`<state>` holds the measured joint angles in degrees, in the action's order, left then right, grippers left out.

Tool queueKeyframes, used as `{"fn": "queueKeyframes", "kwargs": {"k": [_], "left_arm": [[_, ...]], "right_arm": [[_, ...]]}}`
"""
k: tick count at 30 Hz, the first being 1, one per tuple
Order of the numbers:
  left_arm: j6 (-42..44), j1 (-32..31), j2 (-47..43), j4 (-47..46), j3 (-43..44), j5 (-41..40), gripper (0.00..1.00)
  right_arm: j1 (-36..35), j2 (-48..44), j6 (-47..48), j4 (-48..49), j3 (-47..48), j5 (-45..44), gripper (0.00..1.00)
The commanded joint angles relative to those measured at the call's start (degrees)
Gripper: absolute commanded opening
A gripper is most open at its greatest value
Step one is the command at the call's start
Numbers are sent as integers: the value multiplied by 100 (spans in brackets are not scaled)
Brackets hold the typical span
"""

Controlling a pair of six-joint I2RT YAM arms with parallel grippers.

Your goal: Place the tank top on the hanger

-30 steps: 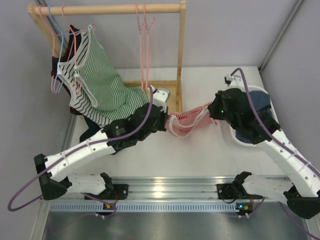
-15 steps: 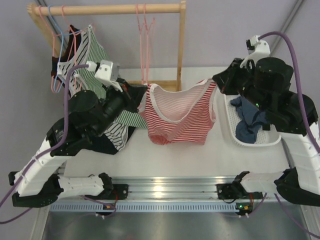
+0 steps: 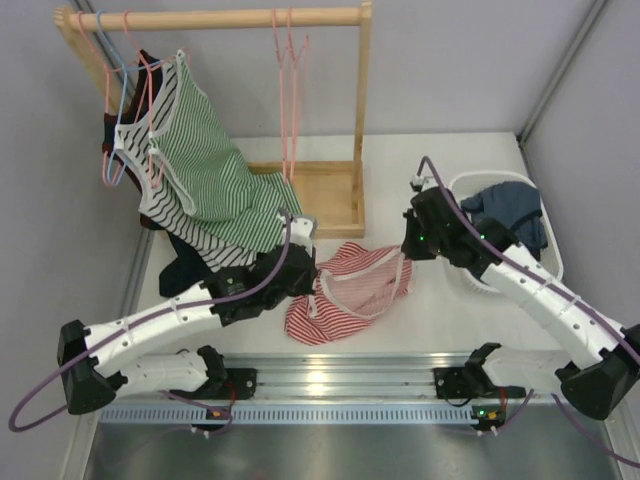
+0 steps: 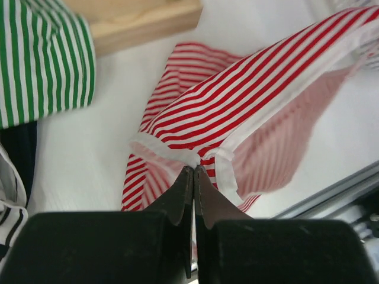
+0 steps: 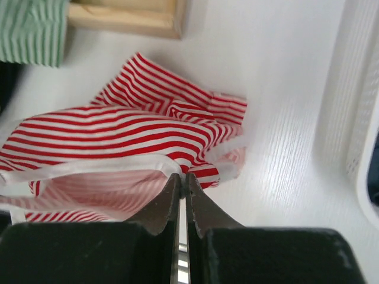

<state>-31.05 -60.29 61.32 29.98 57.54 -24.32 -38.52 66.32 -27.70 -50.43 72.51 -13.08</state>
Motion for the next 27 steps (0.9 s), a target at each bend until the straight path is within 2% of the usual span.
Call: {"fn": "queueKeyframes", "kwargs": {"k": [1,2,5,8,11,14,17,18,20,27], "left_arm": [[-770,18,-305,-694,-846,-204,0],[-815,18,-287,-747,-963,-292,0],[-929,70,-130,-871,-1262,-618,0],[-798,184,108,-1072,-1289,-391,0],[-500,185,240,-1678,-1429,110,0],[-464,202,416,-1802,-1395,278,6],[-437,202,451,-1846,-1403,436,18],[-429,202,355,-1890,-1447,489,25],[-385,202,223,-1899,-1526,603,34],[-86,193,-427,-1453,-1553,1209,41]], "right_arm": [[47,-278,-463,902,-885,376,0],[55,-261,-499,1026,-1323,446,0],[20,-112,-613,1544,-1870,736,0],[-15,161,-631,1765,-1925,816,0],[-6,521,-552,1783,-1723,685,0],[-6,811,-490,1704,-1591,535,0],[-6,856,-499,1686,-1600,420,9],[-6,847,-508,1677,-1608,420,11],[-6,734,-543,1686,-1661,412,20],[-6,425,-596,1581,-1653,359,45]]}}
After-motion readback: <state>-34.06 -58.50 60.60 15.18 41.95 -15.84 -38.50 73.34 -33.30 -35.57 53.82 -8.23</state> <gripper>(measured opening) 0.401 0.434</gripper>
